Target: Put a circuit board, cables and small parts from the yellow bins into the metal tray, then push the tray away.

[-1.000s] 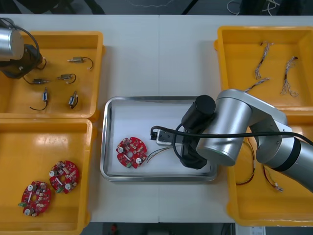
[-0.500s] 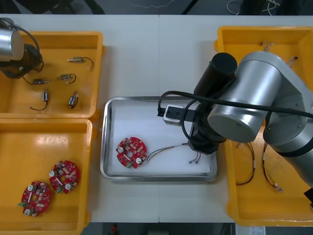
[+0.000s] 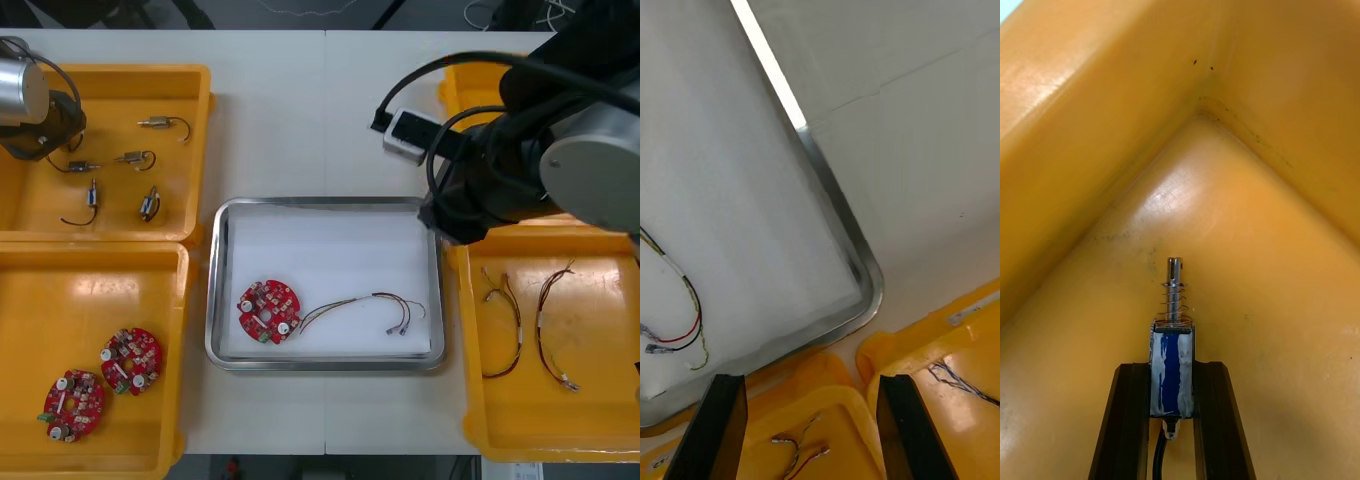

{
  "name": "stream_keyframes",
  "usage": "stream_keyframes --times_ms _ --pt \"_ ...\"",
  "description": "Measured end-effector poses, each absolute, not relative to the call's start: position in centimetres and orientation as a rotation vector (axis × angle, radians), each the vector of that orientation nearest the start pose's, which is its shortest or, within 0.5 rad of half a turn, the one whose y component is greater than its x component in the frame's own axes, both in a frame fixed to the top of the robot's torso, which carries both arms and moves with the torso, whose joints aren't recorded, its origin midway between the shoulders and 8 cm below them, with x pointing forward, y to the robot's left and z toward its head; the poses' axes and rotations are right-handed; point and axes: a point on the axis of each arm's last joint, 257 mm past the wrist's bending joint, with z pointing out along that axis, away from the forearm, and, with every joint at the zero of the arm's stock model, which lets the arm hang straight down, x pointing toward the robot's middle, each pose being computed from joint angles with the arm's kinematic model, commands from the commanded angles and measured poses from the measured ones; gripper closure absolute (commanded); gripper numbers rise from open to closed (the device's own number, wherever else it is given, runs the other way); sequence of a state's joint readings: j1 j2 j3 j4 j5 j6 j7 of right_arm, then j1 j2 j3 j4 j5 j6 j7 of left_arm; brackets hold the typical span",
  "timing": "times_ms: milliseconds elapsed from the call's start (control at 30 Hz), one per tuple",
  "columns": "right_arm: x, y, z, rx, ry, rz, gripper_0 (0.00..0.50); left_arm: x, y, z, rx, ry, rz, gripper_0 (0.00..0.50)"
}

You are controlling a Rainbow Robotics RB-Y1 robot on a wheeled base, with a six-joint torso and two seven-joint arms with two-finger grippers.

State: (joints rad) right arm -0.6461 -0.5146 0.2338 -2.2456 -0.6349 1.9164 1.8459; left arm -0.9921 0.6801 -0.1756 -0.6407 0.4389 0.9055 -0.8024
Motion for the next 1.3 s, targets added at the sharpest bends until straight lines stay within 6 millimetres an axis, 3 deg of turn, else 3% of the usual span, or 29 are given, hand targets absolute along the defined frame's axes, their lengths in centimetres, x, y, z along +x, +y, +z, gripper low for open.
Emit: stream_keyframes --times_ms 267,400,700,1000,1300 --pt "46.1 -17.1 -6.6 -1.088 2.108 -0.237 0.0 64.4 46.4 -17.6 -0.981 2.203 0.026 0.5" --pt "47.3 -19.8 -5.6 -0.988 2.128 -0.299 0.0 63.8 44.9 -15.5 -1.003 2.233 -0.007 0.5" --pt "49.3 -25.5 -5.5 -0.774 2.241 -0.303 0.0 62.0 41.0 -11.8 -0.959 2.317 -0.028 0.5" --pt "51.1 -30.8 -6.2 -0.576 2.372 -0.248 0.0 59.1 35.2 -8.6 -0.84 2.444 -0.091 0.5" --pt "52.8 -34.1 -6.2 -0.419 2.461 -0.237 0.0 56.4 30.2 -5.5 -0.652 2.492 -0.082 0.5"
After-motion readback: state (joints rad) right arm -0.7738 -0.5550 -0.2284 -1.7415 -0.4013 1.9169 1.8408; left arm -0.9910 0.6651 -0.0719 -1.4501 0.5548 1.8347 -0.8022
